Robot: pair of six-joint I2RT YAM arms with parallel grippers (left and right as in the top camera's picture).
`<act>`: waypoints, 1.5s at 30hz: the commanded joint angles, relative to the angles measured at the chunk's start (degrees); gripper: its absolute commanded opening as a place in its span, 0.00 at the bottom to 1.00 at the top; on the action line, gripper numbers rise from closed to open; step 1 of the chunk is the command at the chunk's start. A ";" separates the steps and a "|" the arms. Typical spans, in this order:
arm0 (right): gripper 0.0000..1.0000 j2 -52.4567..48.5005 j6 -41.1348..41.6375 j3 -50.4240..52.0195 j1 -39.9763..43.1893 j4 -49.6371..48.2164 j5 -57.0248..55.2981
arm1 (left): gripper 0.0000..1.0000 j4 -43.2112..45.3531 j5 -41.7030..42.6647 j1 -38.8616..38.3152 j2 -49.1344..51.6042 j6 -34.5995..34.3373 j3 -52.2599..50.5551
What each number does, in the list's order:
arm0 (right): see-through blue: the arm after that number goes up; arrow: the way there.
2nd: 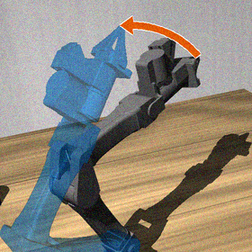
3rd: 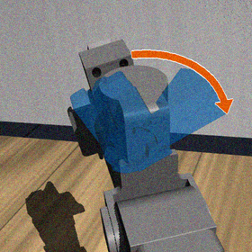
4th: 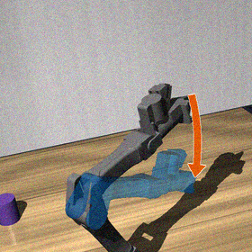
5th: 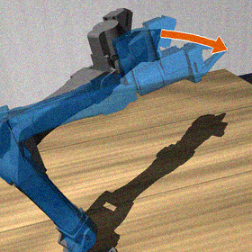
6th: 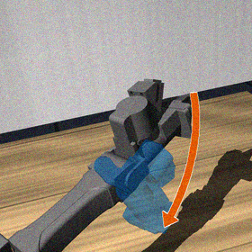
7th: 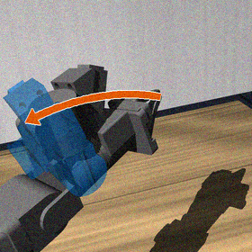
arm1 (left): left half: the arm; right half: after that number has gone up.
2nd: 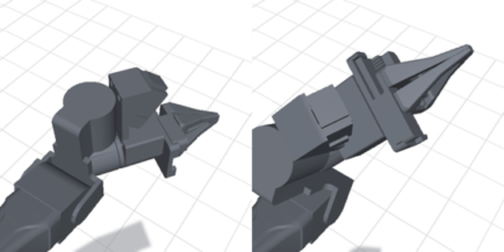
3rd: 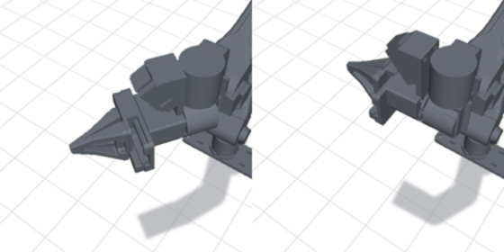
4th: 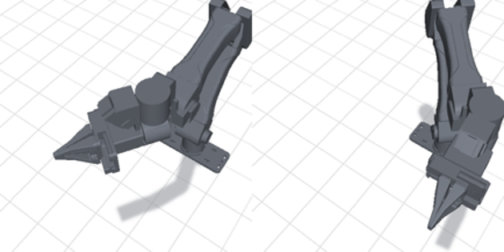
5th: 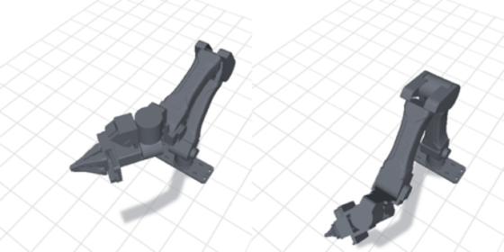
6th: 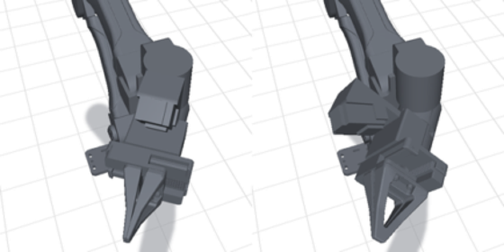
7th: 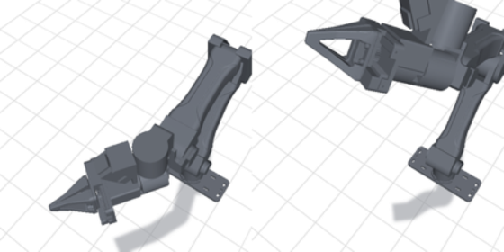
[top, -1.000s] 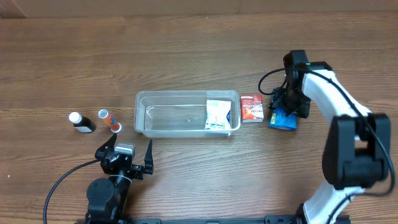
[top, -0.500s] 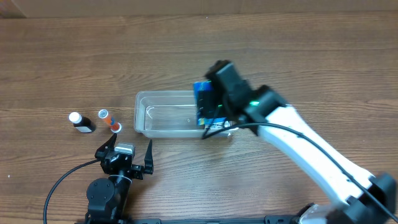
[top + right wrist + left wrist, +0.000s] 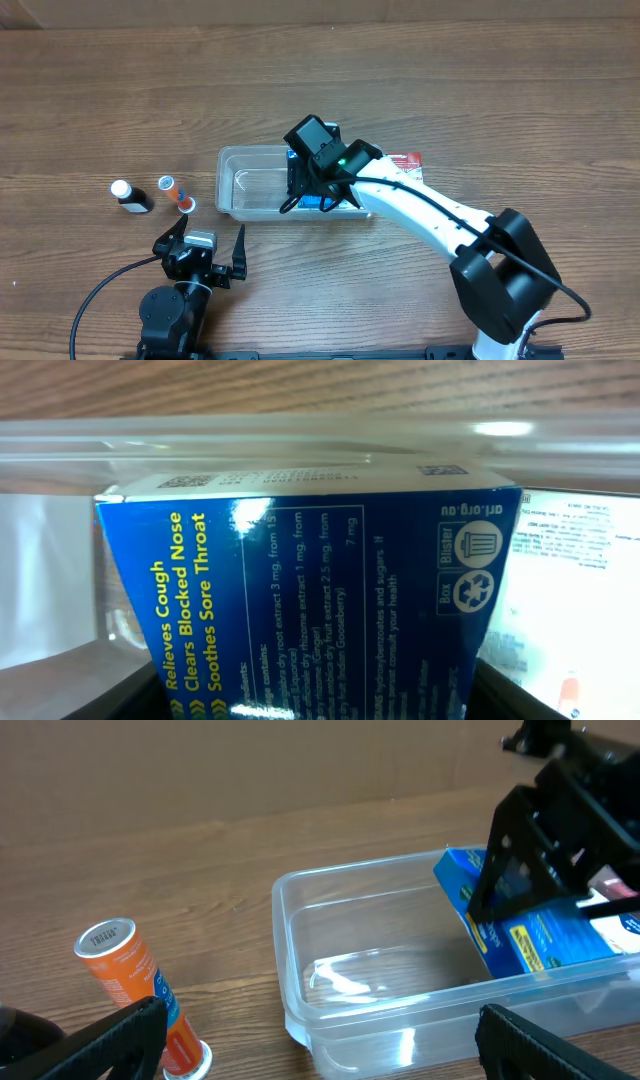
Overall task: Pack container
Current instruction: 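Move the blue box into the container beside the white box, then grasp the red Panadol box with the right gripper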
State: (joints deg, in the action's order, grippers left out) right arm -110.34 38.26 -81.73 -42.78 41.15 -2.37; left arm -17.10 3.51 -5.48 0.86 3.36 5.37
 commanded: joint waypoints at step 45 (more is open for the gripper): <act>0.97 1.88 -32.33 11.56 31.87 6.71 11.63 | 1.00 0.11 0.57 0.63 -0.50 -0.57 -0.17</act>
State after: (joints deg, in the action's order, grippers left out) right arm -108.42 7.33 -71.72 -10.33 48.77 10.31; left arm -17.08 3.51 -5.48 0.86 3.36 5.37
